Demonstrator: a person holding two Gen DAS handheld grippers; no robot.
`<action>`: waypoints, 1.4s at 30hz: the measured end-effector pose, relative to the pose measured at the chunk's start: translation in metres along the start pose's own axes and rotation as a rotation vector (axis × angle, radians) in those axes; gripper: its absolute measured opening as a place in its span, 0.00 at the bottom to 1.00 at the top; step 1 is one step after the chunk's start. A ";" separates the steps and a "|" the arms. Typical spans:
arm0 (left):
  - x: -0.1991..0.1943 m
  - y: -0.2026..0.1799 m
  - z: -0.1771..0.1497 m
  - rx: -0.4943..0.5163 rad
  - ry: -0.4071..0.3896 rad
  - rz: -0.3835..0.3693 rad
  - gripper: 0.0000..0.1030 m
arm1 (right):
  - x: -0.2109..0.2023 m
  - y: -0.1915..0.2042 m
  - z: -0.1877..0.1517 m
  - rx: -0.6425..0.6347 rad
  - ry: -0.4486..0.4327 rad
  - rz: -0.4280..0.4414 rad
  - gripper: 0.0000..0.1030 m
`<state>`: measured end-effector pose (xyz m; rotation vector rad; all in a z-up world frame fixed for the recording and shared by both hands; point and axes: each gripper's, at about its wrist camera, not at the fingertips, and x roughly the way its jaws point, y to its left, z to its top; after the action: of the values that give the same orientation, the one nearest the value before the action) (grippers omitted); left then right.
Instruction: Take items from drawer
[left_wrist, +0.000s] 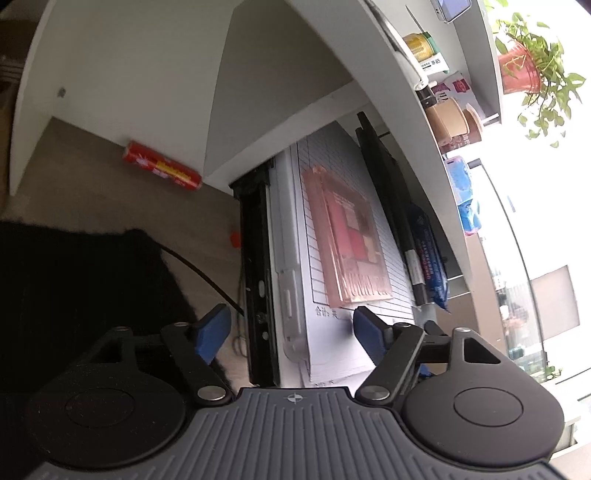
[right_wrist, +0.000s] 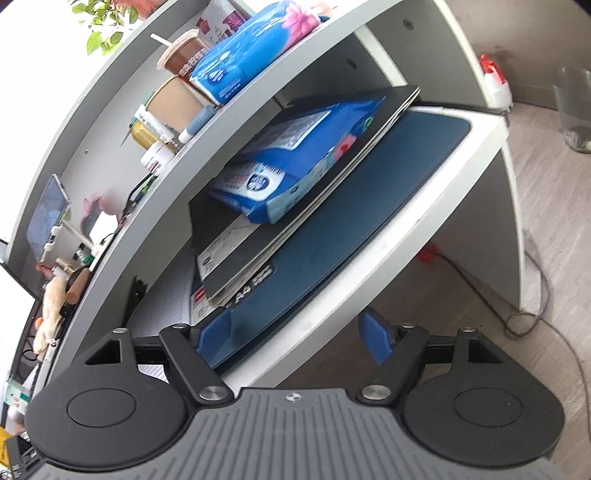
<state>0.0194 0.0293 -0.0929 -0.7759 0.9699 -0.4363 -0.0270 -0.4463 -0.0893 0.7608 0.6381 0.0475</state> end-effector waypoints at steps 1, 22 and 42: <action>-0.001 -0.002 0.001 0.017 -0.006 0.007 0.79 | -0.002 -0.001 0.000 -0.002 -0.004 -0.012 0.72; -0.019 -0.043 -0.006 0.358 -0.167 0.148 0.97 | -0.009 0.089 0.026 -0.355 -0.256 -0.189 0.86; -0.025 -0.046 -0.008 0.380 -0.208 0.148 1.00 | -0.027 0.154 0.016 -0.340 -0.299 -0.003 0.95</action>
<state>0.0004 0.0119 -0.0465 -0.3927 0.7157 -0.3873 -0.0117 -0.3501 0.0342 0.4265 0.3336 0.0376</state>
